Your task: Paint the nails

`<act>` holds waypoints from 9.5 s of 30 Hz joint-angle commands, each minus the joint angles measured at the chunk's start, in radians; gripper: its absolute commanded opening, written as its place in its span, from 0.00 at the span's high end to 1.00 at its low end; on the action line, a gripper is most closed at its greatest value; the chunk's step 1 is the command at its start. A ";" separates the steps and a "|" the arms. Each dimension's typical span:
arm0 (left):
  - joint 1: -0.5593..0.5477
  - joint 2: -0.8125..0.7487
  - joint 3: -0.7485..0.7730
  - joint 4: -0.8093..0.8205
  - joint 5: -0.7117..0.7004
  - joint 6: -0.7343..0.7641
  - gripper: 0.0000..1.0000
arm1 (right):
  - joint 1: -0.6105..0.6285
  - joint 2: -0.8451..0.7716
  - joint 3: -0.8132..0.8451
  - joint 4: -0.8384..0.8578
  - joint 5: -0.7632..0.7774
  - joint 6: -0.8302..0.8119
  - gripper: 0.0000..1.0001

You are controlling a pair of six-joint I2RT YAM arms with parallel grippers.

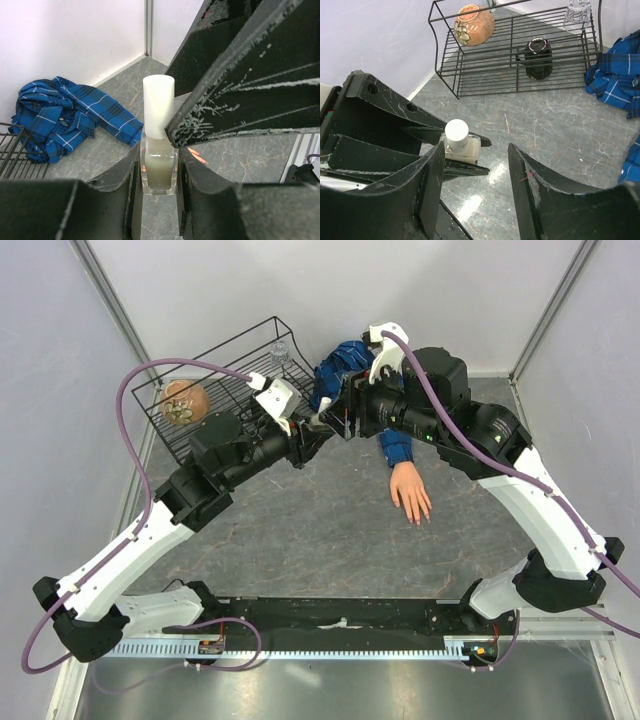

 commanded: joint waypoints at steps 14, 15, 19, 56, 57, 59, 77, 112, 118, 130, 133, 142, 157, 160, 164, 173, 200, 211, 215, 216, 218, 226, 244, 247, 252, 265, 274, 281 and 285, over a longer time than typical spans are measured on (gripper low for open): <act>-0.006 -0.033 0.004 0.098 0.170 -0.021 0.98 | 0.005 -0.031 -0.051 0.114 -0.093 0.012 0.71; -0.003 -0.041 -0.005 0.134 0.215 -0.023 0.98 | 0.002 -0.038 -0.065 0.122 -0.116 0.001 0.85; 0.097 -0.078 -0.052 0.269 0.583 -0.146 0.98 | -0.025 -0.113 -0.183 0.194 -0.480 -0.109 1.00; 0.274 0.045 0.073 0.089 0.841 -0.239 0.98 | -0.105 -0.037 0.001 0.247 -0.769 -0.017 1.00; 0.255 0.054 0.076 0.086 0.833 -0.236 0.98 | -0.093 -0.029 0.022 0.228 -0.753 -0.020 1.00; 0.235 0.062 0.084 0.080 0.797 -0.219 0.98 | -0.082 -0.008 0.042 0.211 -0.717 -0.028 1.00; 0.101 0.045 0.035 0.144 0.251 -0.057 0.98 | -0.035 -0.031 0.085 0.073 -0.097 0.119 0.02; 0.007 -0.016 -0.034 0.358 0.396 -0.162 0.98 | -0.019 -0.081 -0.027 0.137 -0.292 -0.086 1.00; 0.185 -0.013 -0.132 0.960 0.906 -0.733 0.98 | -0.022 -0.212 -0.234 0.346 -0.868 -0.125 1.00; 0.194 -0.048 0.015 0.381 0.900 -0.379 0.98 | -0.024 -0.190 -0.177 0.363 -0.838 -0.048 0.63; 0.194 -0.056 0.036 0.291 0.812 -0.284 0.98 | -0.024 -0.201 -0.174 0.354 -0.732 -0.042 0.22; 0.157 -0.076 0.052 0.123 0.383 0.015 0.98 | -0.019 -0.123 0.013 0.130 -0.226 -0.005 0.06; -0.024 0.004 0.076 0.175 0.068 0.178 0.98 | 0.000 0.003 0.182 0.027 -0.052 0.024 0.39; -0.029 0.016 0.079 0.193 0.042 0.155 0.98 | 0.001 0.003 0.171 0.027 -0.058 0.024 0.45; -0.032 0.030 0.089 0.199 0.031 0.120 0.98 | 0.001 -0.003 0.151 0.026 -0.049 0.017 0.57; -0.030 0.033 0.095 0.221 0.120 0.023 0.98 | 0.001 -0.002 0.136 0.029 -0.052 -0.019 0.58; 0.129 0.051 0.138 0.127 0.725 -0.172 0.98 | -0.006 -0.152 -0.044 0.170 -0.556 -0.168 0.63; 0.083 -0.013 0.092 0.043 0.248 0.037 0.98 | -0.007 -0.129 0.042 0.102 -0.160 -0.065 0.05; 0.044 -0.002 0.101 0.044 0.142 0.083 0.98 | -0.006 -0.092 0.085 0.087 -0.104 -0.016 0.17; 0.025 0.002 0.105 0.046 0.129 0.091 0.98 | -0.004 -0.081 0.099 0.082 -0.100 -0.011 0.25; 0.005 0.016 0.116 0.046 0.096 0.105 0.98 | -0.001 -0.048 0.142 0.053 -0.068 -0.011 0.32; -0.049 0.040 0.133 0.053 0.036 0.098 0.98 | 0.005 -0.014 0.150 0.038 -0.054 -0.025 0.40; -0.047 0.007 0.090 0.133 0.238 -0.079 0.98 | 0.004 -0.064 0.065 0.050 -0.117 -0.091 0.96; -0.001 0.001 0.090 0.150 0.480 -0.134 0.98 | 0.004 -0.078 0.061 0.067 -0.252 -0.163 1.00; 0.160 0.086 0.018 0.865 1.146 -0.850 0.98 | 0.002 -0.152 -0.047 0.173 -0.739 -0.247 1.00; 0.197 -0.002 0.107 0.188 0.673 -0.241 0.98 | 0.001 -0.166 -0.082 0.242 -0.569 -0.117 0.79; 0.165 -0.025 0.109 0.103 0.536 -0.103 0.98 | 0.001 -0.106 0.022 0.148 -0.385 -0.125 0.28; 0.165 -0.032 0.099 0.089 0.533 -0.078 0.98 | -0.001 -0.066 0.115 0.076 -0.241 -0.103 0.02; 0.165 -0.035 0.099 0.060 0.516 -0.041 0.98 | 0.000 -0.015 0.252 -0.034 -0.192 -0.059 0.15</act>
